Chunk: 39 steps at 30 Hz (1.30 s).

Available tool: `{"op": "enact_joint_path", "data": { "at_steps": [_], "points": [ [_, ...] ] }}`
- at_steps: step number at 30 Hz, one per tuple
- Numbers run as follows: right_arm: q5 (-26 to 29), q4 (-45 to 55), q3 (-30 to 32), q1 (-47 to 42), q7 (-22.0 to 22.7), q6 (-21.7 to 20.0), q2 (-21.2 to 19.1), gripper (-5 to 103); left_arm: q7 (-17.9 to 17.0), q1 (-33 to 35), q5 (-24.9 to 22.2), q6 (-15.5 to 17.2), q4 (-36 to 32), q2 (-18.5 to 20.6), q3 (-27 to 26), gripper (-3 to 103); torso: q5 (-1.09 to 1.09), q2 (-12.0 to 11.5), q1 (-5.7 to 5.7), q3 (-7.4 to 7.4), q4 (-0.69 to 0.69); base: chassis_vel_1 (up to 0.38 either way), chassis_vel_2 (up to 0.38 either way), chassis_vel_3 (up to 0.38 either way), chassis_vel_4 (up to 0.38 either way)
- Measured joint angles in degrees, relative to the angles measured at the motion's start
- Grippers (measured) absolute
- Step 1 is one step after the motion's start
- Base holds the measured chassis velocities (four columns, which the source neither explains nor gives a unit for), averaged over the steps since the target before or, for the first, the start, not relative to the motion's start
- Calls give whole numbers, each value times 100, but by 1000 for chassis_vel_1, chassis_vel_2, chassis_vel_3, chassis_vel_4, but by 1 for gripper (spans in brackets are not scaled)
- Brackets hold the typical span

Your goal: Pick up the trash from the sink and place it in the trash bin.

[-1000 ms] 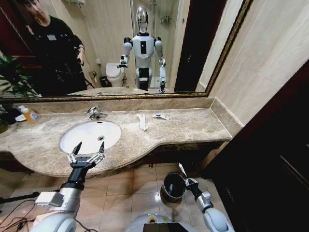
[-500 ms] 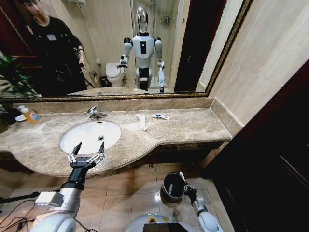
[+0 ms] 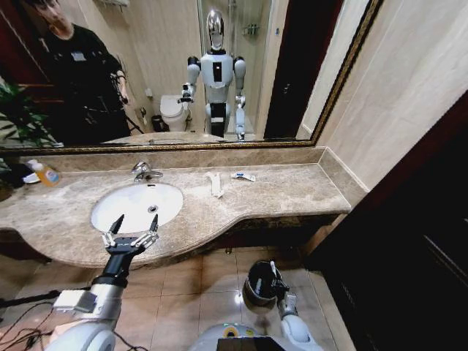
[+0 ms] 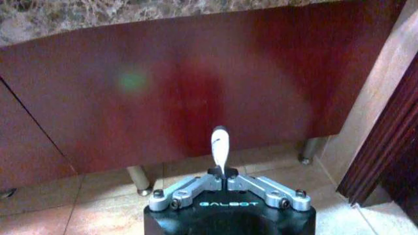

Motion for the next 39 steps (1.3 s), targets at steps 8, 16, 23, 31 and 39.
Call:
{"op": "enact_joint_path", "data": {
  "at_steps": [8,16,23,31,39],
  "points": [
    [61,-161,-27,92,-61,-8,57,0,0,0,0,0,0,0,0,100,1,0,0,0,0,0,0,0,0],
    [248,-259,-10,124,-186,-31,5,0,0,0,0,0,0,0,0,100,0,0,0,0,0,0,0,0,0],
    [269,-268,-2,36,-555,87,-70,15,0,0,0,0,0,0,0,100,1,0,-1,0,0,0,0,0,0],
    [247,-333,5,60,-594,138,-133,47,0,0,0,0,0,0,0,100,1,0,-1,0,0,0,0,0,0],
    [238,-383,7,69,-584,186,-138,80,0,0,0,0,0,0,0,100,1,0,-1,0,0,0,0,0,0]
  ]
}}
